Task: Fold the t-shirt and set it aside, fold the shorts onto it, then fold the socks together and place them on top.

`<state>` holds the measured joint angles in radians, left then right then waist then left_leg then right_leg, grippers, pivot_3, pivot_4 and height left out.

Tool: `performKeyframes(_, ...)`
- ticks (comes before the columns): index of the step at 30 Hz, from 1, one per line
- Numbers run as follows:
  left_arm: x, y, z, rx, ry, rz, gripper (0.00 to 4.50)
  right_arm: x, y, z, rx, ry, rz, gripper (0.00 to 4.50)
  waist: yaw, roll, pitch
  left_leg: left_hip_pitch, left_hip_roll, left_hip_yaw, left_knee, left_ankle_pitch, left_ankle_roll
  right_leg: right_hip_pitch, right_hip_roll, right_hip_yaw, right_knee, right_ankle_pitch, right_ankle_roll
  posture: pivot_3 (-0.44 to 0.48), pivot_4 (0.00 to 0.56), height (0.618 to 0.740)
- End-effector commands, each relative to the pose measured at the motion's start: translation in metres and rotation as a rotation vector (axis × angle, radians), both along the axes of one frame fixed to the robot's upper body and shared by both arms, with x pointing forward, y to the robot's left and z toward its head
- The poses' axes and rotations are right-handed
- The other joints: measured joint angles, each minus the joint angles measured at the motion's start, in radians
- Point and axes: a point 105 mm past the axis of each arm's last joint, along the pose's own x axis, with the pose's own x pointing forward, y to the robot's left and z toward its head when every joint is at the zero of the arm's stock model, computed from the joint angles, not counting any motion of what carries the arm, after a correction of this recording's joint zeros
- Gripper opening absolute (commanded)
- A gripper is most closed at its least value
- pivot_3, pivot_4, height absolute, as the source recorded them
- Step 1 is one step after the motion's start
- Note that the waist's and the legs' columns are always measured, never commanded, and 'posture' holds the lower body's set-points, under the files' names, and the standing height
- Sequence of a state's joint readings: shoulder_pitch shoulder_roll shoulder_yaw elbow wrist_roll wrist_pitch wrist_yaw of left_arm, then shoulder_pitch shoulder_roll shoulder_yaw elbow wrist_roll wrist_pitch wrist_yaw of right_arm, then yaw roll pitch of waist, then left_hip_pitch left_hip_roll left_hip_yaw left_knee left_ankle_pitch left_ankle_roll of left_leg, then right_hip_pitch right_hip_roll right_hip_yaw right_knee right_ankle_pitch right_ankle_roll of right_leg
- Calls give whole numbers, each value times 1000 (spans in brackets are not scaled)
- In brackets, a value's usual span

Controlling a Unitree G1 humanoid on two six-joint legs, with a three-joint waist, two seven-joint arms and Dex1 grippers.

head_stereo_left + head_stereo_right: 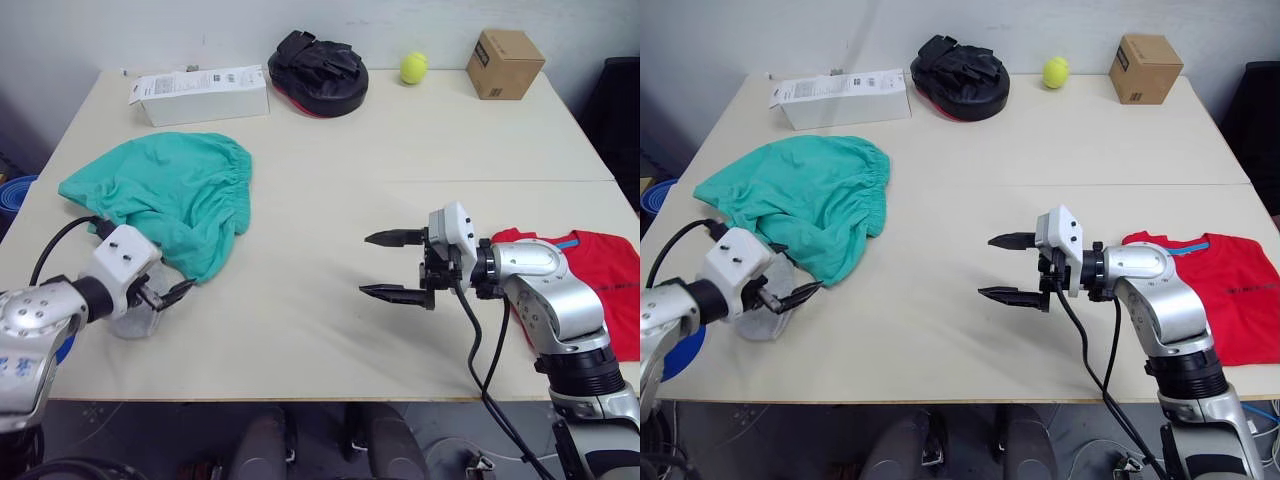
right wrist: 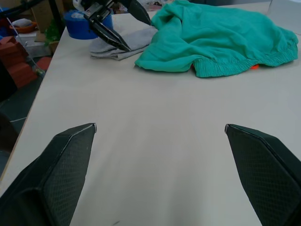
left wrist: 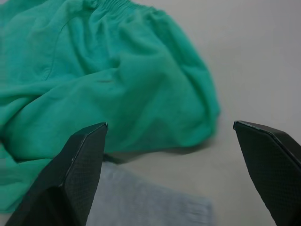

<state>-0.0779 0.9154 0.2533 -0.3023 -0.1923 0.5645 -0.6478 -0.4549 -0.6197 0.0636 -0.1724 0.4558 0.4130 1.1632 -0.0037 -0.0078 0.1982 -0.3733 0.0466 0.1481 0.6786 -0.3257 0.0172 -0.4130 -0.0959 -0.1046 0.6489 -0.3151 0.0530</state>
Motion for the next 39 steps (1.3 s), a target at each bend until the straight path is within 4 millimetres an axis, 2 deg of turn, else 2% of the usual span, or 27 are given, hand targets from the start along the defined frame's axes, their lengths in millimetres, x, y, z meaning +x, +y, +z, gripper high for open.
performKeyframes(1, 14, 6, -2, 71, 2, -3, 4500, -2, -1, 5, 6, -42, -7, 4465, -1, 0, 0, 0, 0, 0, -1, 0, 0, 0, 0, 0, -1, 0, 0, 0, 150, 740)
performKeyframes(4, 26, 9, -8, 85, 22, -3, 4500, -4, -2, 3, 2, -47, -18, 4465, -2, 0, 0, 0, 0, 1, -3, 0, 0, -1, 1, -1, -2, 0, 0, 0, 150, 740)
performKeyframes(7, 33, 13, -15, 87, 51, 0, 3882, -6, -3, 5, 5, -60, -32, 4500, -6, 0, 0, -1, 0, 2, -4, 0, 0, -2, 1, 0, -2, 0, 0, 0, 150, 740)
performKeyframes(11, 38, 7, -15, 76, 64, -50, 2549, -7, -7, 9, 18, -65, -60, 4500, -7, -1, 0, -1, 0, 2, -3, 1, 0, -2, 1, 0, -1, 0, 0, 0, 150, 740)
performKeyframes(18, 45, 1, -8, 59, 53, -94, 218, -7, -12, 5, -2, -69, -95, 4500, -1, -1, 0, -1, 0, 2, -2, 1, 0, -2, 1, 0, -1, 0, 0, 0, 150, 740)
performKeyframes(19, 45, 0, -8, 61, 54, -98, 37, -7, -12, 5, -2, -69, -98, 4500, -1, -1, 0, -1, 0, 2, -2, 1, 0, -2, 1, 0, -1, 0, 0, 0, 150, 740)
performKeyframes(22, 48, -11, -4, 39, 41, -146, 37, -7, -16, 5, -7, -72, -114, 4500, -1, -1, 0, -1, 0, 2, -2, 1, 0, -2, 1, 0, -1, 0, 0, 0, 150, 740)
performKeyframes(24, 50, -27, 2, 29, 24, -213, 37, -6, -18, 5, -11, -73, -127, 4500, 1, -1, 0, -1, 0, 2, -1, 1, 0, -1, 1, 0, -1, 0, 0, 0, 150, 740)
performKeyframes(29, 48, -86, 18, 14, -7, -468, 37, -4, -25, 5, -22, -83, -151, 4500, 5, -2, 0, -2, 0, 2, 1, 1, 1, -1, 1, -1, -1, 1, 1, 0, 150, 740)
performKeyframes(35, 28, -147, 23, 23, 25, -769, 37, -8, -38, -1, -96, -99, -160, 4500, 3, -2, 0, -3, 0, 2, 2, 1, 1, -1, 2, -1, -1, 1, 1, 0, 150, 740)
performKeyframes(39, 4, -177, 20, -5, 74, -956, 37, -12, -49, -4, -146, -113, -173, 4500, 0, -3, 0, -3, 0, 3, 2, 1, 1, -1, 3, 0, -1, 1, 1, 0, 150, 740)
